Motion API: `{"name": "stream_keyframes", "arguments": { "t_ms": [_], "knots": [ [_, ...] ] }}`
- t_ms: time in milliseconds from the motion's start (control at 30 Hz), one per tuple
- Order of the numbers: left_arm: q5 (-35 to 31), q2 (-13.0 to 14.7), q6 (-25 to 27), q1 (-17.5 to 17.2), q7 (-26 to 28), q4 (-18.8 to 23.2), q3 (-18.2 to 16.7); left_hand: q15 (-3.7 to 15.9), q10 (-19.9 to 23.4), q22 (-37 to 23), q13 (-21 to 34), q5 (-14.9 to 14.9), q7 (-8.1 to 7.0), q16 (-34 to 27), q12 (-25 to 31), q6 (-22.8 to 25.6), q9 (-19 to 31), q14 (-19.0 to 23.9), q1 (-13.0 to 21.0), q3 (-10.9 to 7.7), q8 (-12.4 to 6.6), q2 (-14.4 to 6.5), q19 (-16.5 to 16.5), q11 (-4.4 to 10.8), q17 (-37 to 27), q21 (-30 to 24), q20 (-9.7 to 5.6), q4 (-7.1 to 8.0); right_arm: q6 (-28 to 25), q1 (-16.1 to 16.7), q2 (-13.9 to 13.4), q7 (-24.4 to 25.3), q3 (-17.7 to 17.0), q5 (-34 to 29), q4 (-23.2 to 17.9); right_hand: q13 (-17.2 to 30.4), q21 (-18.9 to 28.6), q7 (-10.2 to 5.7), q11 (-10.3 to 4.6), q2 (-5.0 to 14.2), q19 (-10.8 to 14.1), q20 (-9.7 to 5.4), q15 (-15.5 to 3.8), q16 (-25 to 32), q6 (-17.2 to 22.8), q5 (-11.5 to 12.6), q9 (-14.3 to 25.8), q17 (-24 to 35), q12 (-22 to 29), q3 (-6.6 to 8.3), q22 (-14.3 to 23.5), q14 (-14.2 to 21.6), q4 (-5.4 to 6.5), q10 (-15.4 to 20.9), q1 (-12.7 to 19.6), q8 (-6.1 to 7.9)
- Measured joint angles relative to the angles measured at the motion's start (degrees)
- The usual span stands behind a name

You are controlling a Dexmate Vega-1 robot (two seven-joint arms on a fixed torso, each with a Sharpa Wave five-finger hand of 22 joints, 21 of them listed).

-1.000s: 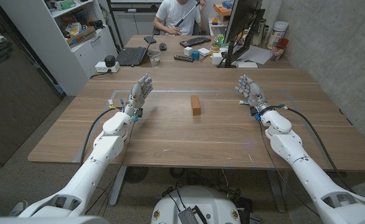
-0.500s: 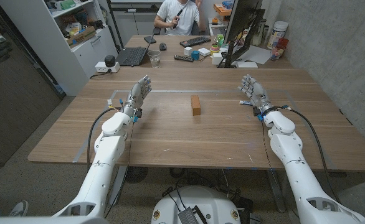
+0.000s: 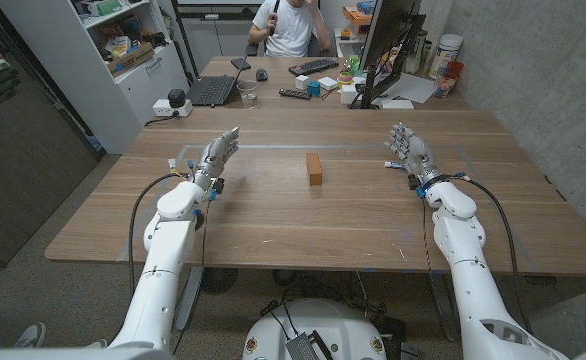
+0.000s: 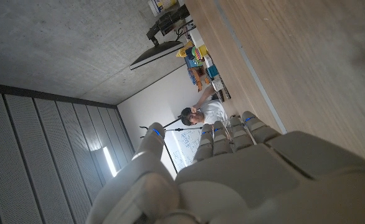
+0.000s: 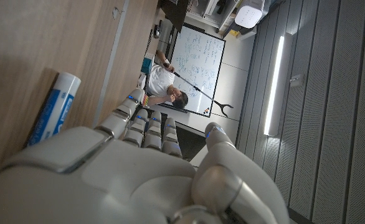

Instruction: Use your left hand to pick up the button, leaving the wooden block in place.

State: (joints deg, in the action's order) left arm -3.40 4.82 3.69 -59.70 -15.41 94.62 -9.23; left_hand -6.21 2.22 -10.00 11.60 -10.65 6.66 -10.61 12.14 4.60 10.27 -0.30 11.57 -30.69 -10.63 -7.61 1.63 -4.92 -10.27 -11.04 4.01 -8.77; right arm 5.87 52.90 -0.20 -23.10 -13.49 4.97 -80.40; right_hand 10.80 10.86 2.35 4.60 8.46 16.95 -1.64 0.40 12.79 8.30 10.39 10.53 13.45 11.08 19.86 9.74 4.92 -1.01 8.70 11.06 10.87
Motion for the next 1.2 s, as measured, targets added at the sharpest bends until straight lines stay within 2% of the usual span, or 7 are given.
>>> {"name": "stream_keyframes", "arguments": {
  "t_ms": [533,700,733,833,1033,1067,1200],
  "knots": [
    [-11.25,4.38,0.91,-7.91,5.33,10.85,1.33,0.00,0.22,0.01,0.00,0.00,0.00,0.00,0.39,0.00,0.00,0.00,2.20,-1.24,0.00,-1.15,0.28,0.21,0.15,-0.21,0.92,-0.78,-0.58,-0.01,3.30,-2.42,-2.93,-3.73,-0.90,-0.01,0.00,0.00,0.00,0.00,0.00,0.00,0.00,0.00,0.00,0.00,0.00,-0.01,0.00,0.00,-0.01,0.00,0.00,0.00,0.00,0.00],
    [-13.44,4.65,0.92,-8.56,7.38,11.47,1.36,-0.26,0.22,0.01,-0.01,0.00,-0.01,0.00,0.39,0.00,-0.01,0.26,2.97,-1.71,0.00,-1.01,0.29,0.21,0.15,-0.21,1.76,-0.78,-0.69,0.03,4.00,-2.60,-3.38,-4.08,-1.15,-0.01,0.00,0.00,0.00,0.00,0.00,0.00,0.00,0.00,0.00,0.00,0.00,-0.01,0.00,0.00,-0.01,0.00,0.00,0.00,0.00,0.00],
    [-14.02,5.56,0.91,-10.88,7.97,13.58,1.50,-0.26,0.22,0.01,-0.01,0.00,-0.01,0.00,0.39,0.00,-0.01,0.26,2.97,-1.71,0.00,-1.01,0.29,0.21,0.15,-0.21,1.76,-0.78,-0.78,0.03,4.13,-2.99,-3.43,-4.75,-1.18,-0.01,0.00,0.00,0.00,0.00,0.00,0.00,0.03,0.00,0.00,0.00,0.00,-0.01,0.00,0.00,-0.01,0.03,0.00,0.00,0.00,0.00],
    [-15.85,6.17,0.91,-12.22,9.61,14.75,1.75,-0.45,0.22,0.01,-0.01,0.00,-0.01,0.00,0.39,0.00,-0.01,0.46,3.48,-1.88,0.00,-0.93,0.42,0.21,0.15,-0.21,1.89,-0.95,-0.82,0.03,4.43,-3.20,-3.56,-5.05,-1.31,-0.01,0.00,0.00,0.00,0.00,0.00,0.00,0.21,0.00,0.00,0.00,-0.01,-0.01,0.00,0.00,-0.01,0.21,0.00,0.00,0.00,0.00],
    [-22.77,6.17,0.73,-12.22,15.62,14.75,1.75,-0.74,0.44,0.01,0.28,0.00,0.30,-0.05,0.52,-0.31,-0.01,0.75,4.63,-2.17,0.00,0.22,0.92,0.43,0.15,-0.21,2.98,-1.24,-1.00,0.02,4.84,-3.66,-3.74,-5.86,-1.49,-0.01,0.00,0.00,0.00,0.00,0.00,0.00,0.21,0.00,0.00,0.00,-0.01,0.28,0.00,0.00,-0.01,0.21,0.00,0.00,0.00,0.00],
    [-24.41,9.21,0.73,-16.51,17.08,18.06,3.30,-0.62,0.54,0.01,0.28,0.00,0.31,-0.22,0.63,-0.32,-0.01,0.85,4.91,-2.35,-0.01,0.50,1.15,0.53,0.14,-0.21,3.21,-1.41,-1.00,0.01,4.90,-3.66,-3.75,-5.86,-1.51,-0.01,0.00,0.00,0.00,0.00,0.00,0.00,0.21,0.00,0.00,0.00,-0.01,0.28,0.00,0.00,-0.01,0.21,0.00,0.00,0.00,0.00],
    [-30.01,10.89,0.93,-18.10,22.82,18.95,4.58,-0.30,2.39,0.01,0.52,0.00,-0.20,-0.69,1.50,0.19,0.20,2.88,7.37,-2.68,-0.86,1.76,2.26,1.07,-0.01,-0.65,4.32,-1.75,-1.09,-0.05,5.12,-3.86,-3.79,-6.32,-1.55,-0.01,0.00,0.00,0.00,0.00,0.00,0.00,0.21,0.00,0.00,0.00,-0.01,0.28,0.00,0.00,-0.01,0.21,0.00,-0.01,0.00,0.00]
  ]
}}
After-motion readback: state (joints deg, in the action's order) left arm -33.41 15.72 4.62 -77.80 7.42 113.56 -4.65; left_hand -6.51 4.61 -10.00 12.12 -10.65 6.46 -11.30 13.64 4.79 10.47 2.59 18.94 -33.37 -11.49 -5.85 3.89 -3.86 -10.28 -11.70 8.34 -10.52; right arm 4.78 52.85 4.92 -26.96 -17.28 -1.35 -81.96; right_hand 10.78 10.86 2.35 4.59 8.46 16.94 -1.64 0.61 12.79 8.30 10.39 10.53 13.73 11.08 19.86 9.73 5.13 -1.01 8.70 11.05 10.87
